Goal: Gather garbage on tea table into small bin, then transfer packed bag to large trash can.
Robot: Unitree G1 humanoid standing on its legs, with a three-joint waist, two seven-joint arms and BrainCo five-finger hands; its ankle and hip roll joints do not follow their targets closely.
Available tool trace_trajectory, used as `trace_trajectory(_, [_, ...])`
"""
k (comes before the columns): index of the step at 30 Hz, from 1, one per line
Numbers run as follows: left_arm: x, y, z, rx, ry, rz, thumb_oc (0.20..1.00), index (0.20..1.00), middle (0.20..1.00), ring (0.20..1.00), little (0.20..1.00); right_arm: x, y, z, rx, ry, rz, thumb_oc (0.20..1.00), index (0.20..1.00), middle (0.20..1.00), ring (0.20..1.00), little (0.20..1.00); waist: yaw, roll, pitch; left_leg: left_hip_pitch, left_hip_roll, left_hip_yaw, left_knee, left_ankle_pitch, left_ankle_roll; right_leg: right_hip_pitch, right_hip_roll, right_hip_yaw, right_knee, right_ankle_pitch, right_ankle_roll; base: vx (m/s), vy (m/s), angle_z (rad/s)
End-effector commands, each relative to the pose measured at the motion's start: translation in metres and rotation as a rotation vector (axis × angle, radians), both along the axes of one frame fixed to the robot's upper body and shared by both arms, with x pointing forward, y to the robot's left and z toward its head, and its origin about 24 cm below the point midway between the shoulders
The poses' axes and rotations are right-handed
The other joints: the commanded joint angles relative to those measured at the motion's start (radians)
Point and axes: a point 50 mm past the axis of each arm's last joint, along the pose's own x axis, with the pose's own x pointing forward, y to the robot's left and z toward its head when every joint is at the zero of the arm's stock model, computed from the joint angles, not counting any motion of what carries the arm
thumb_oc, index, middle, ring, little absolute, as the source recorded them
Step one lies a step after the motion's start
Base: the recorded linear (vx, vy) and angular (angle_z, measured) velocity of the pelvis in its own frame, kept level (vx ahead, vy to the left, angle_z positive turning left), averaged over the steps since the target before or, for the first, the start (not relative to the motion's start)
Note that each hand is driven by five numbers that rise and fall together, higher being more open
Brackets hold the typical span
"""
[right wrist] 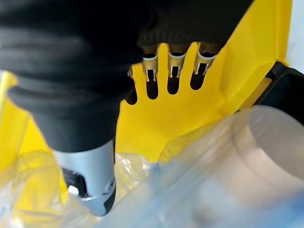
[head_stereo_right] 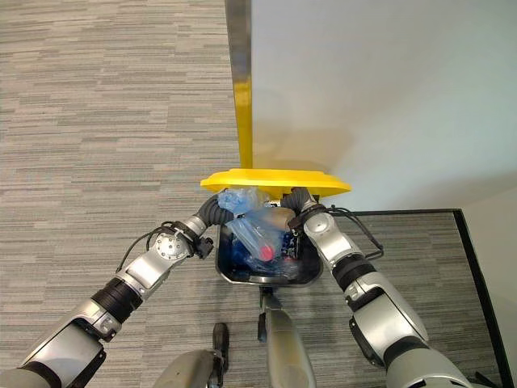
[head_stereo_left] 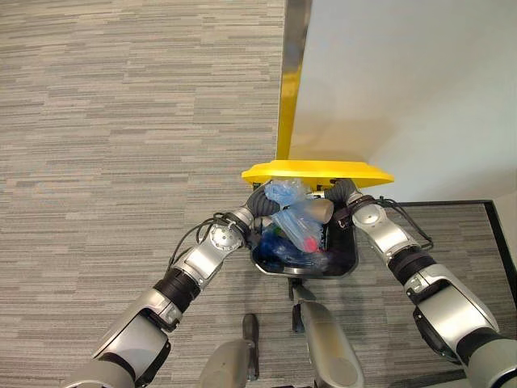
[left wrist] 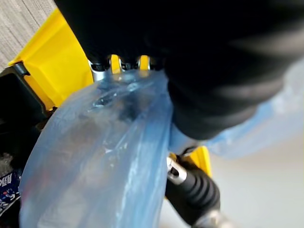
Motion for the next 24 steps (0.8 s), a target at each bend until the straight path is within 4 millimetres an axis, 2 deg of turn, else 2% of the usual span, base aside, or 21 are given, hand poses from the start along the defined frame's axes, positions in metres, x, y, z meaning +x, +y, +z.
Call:
trace_trajectory(1, [0.008,0.000,0.005,0.063,-0.073,0.025,0.200,0.200,0.200,0.200,0.200,0.015,0.014,0.056,-0.023,-0.179,0.031,1.000,1.000,1.000,1.000,1.000,0.006,-0.009,-0.012,-0.004,-0.064,0.038,0.104,-0.163,0.017,-0.061,-0.013,-0.007,-0.025,0.100,0.069,-0.06,-0.013,0.08])
trace_trajectory(7, [0.030,0.004,-0.003,0.192,-0.060,0.149,0.200,0.200,0.200,0.200,0.200,0.015,0.034,0.095,-0.041,-0.314,0.088,1.000,1.000,1.000,1.000,1.000,-0.027,-0.006,0.031,-0.085,-0.059,0.068,0.151,-0.167,0.015,-0.127,-0.018,-0.002,-0.005,0.094,0.067,-0.03,-0.008,-0.08])
trace_trajectory(8, [0.035,0.011,-0.009,0.225,-0.041,0.216,0.200,0.200,0.200,0.200,0.200,0.004,0.049,0.102,0.000,-0.381,0.153,1.000,1.000,1.000,1.000,1.000,-0.047,-0.002,0.044,-0.114,-0.058,0.080,0.163,-0.170,0.015,-0.156,-0.012,0.003,0.000,0.095,0.064,0.01,-0.004,-0.05])
trace_trajectory(11, [0.037,0.017,-0.014,0.243,-0.020,0.254,0.200,0.200,0.200,0.200,0.200,-0.002,0.057,0.101,0.002,-0.399,0.197,1.000,1.000,1.000,1.000,1.000,-0.056,0.000,0.048,-0.125,-0.054,0.083,0.163,-0.170,0.014,-0.169,-0.013,0.000,-0.001,0.097,0.064,0.02,-0.024,-0.18])
trace_trajectory(12, [0.037,0.024,-0.019,0.258,0.001,0.278,0.420,0.420,0.420,0.420,0.420,-0.008,0.063,0.095,-0.005,-0.399,0.235,1.000,1.000,1.000,1.000,1.000,-0.061,0.004,0.051,-0.130,-0.051,0.088,0.157,-0.166,0.012,-0.178,-0.010,-0.002,-0.003,0.101,0.066,0.02,-0.017,-0.14])
trace_trajectory(13, [0.037,0.024,-0.019,0.258,0.001,0.278,0.953,0.953,0.953,0.953,0.953,-0.008,0.063,0.095,-0.005,-0.399,0.235,1.000,1.000,1.000,1.000,1.000,-0.061,0.004,0.050,-0.130,-0.051,0.088,0.157,-0.166,0.012,-0.179,-0.010,-0.002,-0.003,0.102,0.066,0.03,-0.021,-0.09])
trace_trajectory(14, [0.036,0.027,-0.021,0.265,0.006,0.282,1.000,1.000,1.000,1.000,1.000,-0.011,0.066,0.091,-0.009,-0.392,0.256,1.000,1.000,1.000,1.000,1.000,-0.061,0.006,0.050,-0.127,-0.050,0.092,0.150,-0.164,0.012,-0.180,-0.008,-0.005,-0.006,0.103,0.068,0.02,-0.010,-0.05])
trace_trajectory(19, [0.031,0.037,-0.033,0.295,0.033,0.293,1.000,1.000,1.000,1.000,1.000,-0.016,0.069,0.078,-0.001,-0.367,0.287,1.000,1.000,1.000,1.000,1.000,-0.059,0.010,0.053,-0.111,-0.049,0.098,0.134,-0.161,0.010,-0.169,-0.013,-0.014,-0.012,0.113,0.073,0.02,-0.004,-0.03])
trace_trajectory(24, [0.018,0.044,-0.041,0.184,0.063,0.306,1.000,1.000,1.000,1.000,1.000,-0.021,0.058,0.056,0.046,-0.306,0.260,1.000,1.000,1.000,1.000,1.000,-0.047,0.000,0.040,-0.068,-0.052,0.088,0.136,-0.166,0.011,-0.116,-0.024,-0.026,-0.020,0.119,0.075,-0.02,-0.005,0.04])
